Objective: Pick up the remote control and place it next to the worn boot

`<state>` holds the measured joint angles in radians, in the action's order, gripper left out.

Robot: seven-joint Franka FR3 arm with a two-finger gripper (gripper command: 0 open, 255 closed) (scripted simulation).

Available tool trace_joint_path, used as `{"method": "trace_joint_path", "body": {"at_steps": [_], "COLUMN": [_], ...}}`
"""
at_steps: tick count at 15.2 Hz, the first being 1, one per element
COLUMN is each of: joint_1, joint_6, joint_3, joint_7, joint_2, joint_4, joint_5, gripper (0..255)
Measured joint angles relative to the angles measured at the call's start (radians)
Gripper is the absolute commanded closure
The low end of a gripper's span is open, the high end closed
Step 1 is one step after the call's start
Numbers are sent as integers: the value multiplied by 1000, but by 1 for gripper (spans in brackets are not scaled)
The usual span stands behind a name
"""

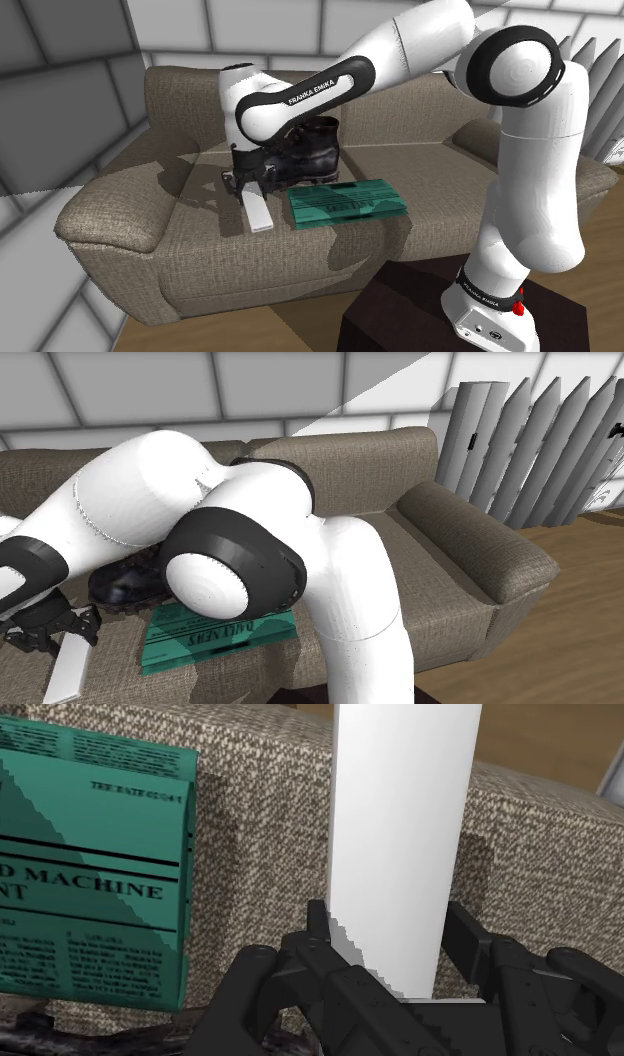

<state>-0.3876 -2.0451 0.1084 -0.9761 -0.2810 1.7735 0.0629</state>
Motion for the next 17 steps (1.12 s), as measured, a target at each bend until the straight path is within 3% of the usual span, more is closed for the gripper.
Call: {"method": "trace_joint_path", "body": {"at_steps": [10, 16, 17], "joint_1": [-1, -1, -1], "joint_6": [-116, -124, -124], "joint_3": [-4, -4, -4], "joint_7": [-8, -9, -9], "joint_2": [-57, -61, -61], "joint_4": [60, 63, 63], "joint_5": [10, 11, 11], "gripper": [255, 255, 0]}}
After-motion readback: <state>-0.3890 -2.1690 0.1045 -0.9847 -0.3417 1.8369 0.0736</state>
